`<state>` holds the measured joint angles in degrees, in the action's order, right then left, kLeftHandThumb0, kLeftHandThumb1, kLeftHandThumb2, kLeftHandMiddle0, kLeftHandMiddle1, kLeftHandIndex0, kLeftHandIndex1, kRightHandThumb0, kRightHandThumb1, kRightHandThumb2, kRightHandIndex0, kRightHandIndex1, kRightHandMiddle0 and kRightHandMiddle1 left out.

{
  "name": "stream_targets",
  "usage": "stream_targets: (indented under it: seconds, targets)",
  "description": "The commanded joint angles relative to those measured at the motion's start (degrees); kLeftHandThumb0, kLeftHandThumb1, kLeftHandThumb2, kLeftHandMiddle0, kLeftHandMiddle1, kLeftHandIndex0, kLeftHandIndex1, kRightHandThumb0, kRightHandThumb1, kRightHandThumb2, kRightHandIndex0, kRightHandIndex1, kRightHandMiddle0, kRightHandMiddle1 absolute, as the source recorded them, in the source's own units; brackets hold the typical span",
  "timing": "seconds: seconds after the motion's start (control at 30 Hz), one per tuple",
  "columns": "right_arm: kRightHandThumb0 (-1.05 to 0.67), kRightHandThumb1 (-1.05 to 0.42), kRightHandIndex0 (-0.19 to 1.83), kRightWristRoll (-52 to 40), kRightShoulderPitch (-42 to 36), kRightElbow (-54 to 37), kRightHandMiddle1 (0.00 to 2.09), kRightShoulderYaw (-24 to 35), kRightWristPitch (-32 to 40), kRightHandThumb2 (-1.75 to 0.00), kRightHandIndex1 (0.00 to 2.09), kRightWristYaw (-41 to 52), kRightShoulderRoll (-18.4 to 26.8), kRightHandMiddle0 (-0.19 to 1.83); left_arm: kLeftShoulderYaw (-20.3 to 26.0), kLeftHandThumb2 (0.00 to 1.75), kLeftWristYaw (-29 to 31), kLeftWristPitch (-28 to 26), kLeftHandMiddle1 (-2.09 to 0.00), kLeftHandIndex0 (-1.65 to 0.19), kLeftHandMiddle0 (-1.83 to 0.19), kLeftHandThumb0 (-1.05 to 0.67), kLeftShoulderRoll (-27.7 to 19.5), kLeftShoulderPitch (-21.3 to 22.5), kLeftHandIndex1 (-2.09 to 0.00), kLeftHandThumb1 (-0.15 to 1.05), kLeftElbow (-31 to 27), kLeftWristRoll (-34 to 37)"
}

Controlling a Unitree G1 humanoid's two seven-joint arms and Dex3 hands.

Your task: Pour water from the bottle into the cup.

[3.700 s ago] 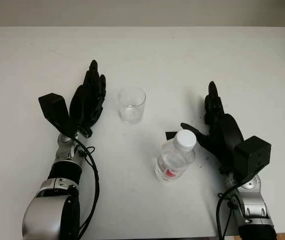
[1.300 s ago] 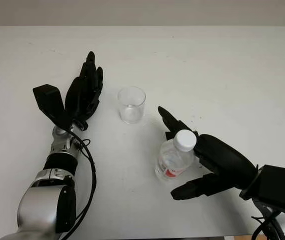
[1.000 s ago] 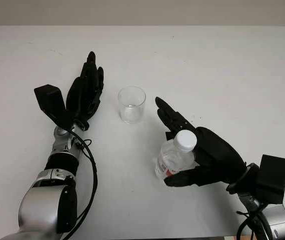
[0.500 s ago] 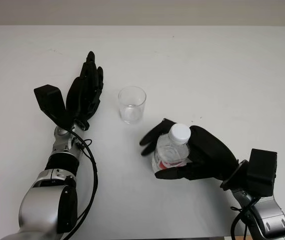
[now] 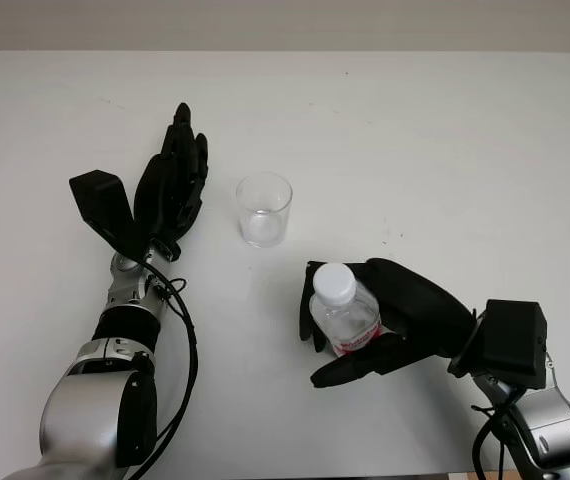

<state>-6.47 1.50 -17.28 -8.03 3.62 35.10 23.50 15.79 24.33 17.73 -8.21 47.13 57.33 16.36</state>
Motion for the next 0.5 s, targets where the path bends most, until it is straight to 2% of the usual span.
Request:
stream_targets:
  seconds: [0.0, 0.1, 0.27, 0.37, 0.47]
  targets:
    - [-0.55, -1.04, 1.25, 0.8, -1.4, -1.0, 2.09, 0.6, -1.4, -0.13, 2.09, -2.6, -1.6, 1.05, 0.3, 0.62, 0.0, 0.0, 0.00, 0.19, 0.19, -0.85, -0.1, 0.8, 0.00, 1.05, -0.6, 0.4]
    - [-0.52, -1.05, 1.30, 2.9, -1.9, -1.6, 2.09, 0.8, -2.0, -0.23, 2.09, -6.2, -2.5, 1.08, 0.4, 0.62, 0.1, 0.1, 0.00, 0.19, 0.19, -0.85, -0.1, 0.7, 0.00, 1.05, -0.7, 0.3]
    - [-0.44, -1.05, 1.31, 5.3, -1.5, -1.1, 2.09, 2.3, -4.8, -0.33, 2.09, -12.3, -5.0, 1.01, 0.2, 0.62, -0.2, 0.5, 0.00, 0.19, 0.19, -0.86, 0.0, 0.7, 0.00, 1.05, -0.6, -0.2]
    - [-0.39, -1.05, 1.32, 6.2, 1.1, 1.7, 2.09, 4.7, -8.9, -0.39, 2.09, -16.8, -6.9, 0.94, 0.3, 0.61, -0.1, 0.3, 0.00, 0.19, 0.19, -0.86, 0.0, 0.9, 0.00, 1.05, -0.3, 0.0]
    - [-0.38, -1.05, 1.36, 7.9, 4.1, 3.4, 2.09, 6.4, -9.4, -0.39, 2.09, -20.3, -7.5, 0.97, 0.4, 0.61, 0.1, 0.1, 0.00, 0.19, 0.19, -0.86, 0.1, 0.9, 0.00, 1.05, -0.4, 0.2]
